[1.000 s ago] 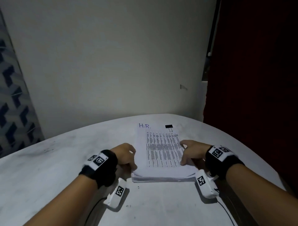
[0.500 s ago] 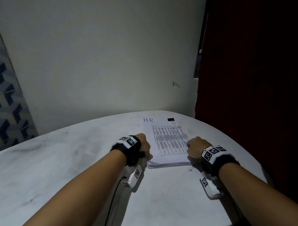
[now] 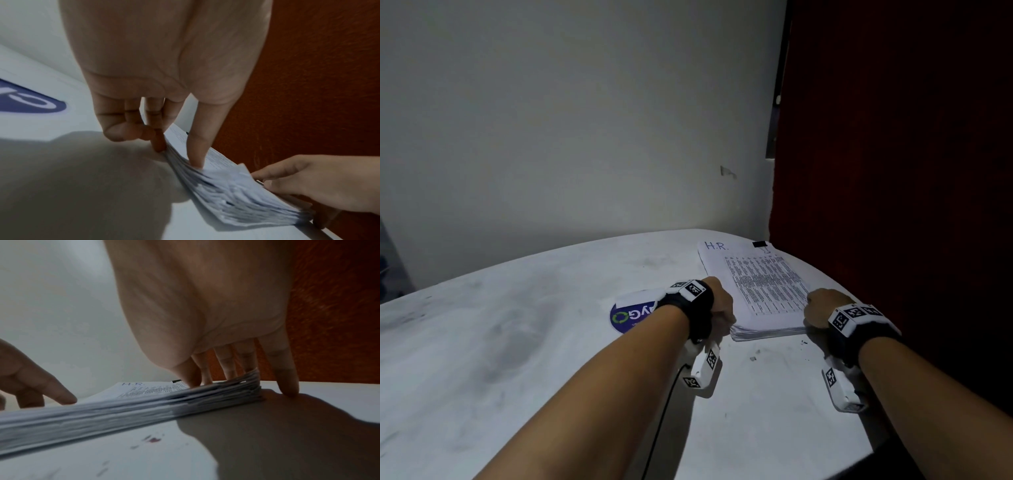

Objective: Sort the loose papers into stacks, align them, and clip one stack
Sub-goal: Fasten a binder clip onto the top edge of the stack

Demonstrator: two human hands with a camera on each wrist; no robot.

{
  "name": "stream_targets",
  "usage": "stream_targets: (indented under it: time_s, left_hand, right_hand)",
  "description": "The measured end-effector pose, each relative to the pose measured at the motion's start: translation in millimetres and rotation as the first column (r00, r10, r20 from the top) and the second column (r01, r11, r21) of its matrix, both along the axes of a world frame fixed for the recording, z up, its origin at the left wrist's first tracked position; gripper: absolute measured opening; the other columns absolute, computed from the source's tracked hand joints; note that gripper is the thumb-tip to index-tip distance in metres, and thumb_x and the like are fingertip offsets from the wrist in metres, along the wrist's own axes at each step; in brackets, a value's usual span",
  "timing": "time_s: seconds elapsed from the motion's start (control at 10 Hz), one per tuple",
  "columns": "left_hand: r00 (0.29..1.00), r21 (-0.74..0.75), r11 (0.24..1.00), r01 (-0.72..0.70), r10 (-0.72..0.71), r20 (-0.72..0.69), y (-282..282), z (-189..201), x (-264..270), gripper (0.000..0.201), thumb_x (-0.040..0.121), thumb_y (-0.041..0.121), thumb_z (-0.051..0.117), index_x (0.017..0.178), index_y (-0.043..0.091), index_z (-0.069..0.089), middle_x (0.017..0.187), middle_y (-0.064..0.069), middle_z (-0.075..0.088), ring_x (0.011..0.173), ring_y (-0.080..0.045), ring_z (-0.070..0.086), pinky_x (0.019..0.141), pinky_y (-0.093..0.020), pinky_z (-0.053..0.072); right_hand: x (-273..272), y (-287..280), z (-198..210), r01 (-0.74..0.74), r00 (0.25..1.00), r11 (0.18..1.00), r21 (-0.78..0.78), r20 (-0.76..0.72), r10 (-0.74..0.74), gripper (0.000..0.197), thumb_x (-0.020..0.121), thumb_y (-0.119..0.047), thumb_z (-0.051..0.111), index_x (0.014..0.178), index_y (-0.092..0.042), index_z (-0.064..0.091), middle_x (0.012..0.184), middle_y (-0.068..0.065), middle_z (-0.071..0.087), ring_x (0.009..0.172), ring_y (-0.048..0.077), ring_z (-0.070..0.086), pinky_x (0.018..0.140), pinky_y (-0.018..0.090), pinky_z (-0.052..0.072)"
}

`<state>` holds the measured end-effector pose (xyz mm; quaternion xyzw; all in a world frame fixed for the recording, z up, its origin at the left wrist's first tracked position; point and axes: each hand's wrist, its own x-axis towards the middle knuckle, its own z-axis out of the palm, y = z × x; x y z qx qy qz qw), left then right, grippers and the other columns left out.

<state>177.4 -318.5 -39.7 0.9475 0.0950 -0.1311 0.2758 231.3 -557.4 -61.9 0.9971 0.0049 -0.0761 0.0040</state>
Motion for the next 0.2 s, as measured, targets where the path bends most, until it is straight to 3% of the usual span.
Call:
stream_targets:
  time_s: [0.1,0.2]
  left_hand:
    - [0.997,-0.035,0.997,0.07,-0.07,0.009,6,5,-11,0.037,0.083,0.031,0.082,0.111,0.008,0.07,0.102,-0.006,0.065,0.122,-0.036,0.063,0.095,-0.037,0.055]
    - [0.996,-0.096,0.993,0.072,-0.068,0.051,14,14,-39,0.057,0.092,0.024,0.075,0.142,0.003,0.054,0.131,-0.012,0.062,0.129,-0.036,0.058,0.106,-0.042,0.05]
  right_hand:
    - [-8,3,-1,0.021,0.999,1.0,-0.012,0.03,-0.021,0.019,0.086,-0.033,0.05,0.1,-0.02,0.051,0.121,0.01,0.058,0.109,0.032,0.055,0.09,0.036,0.044]
    - [-23,13,6,-0.024,0.996,0.998,0.053,0.09,0.019,0.049,0.089,-0.041,0.041,0.133,-0.024,0.052,0.145,0.013,0.049,0.132,0.038,0.046,0.11,0.051,0.039]
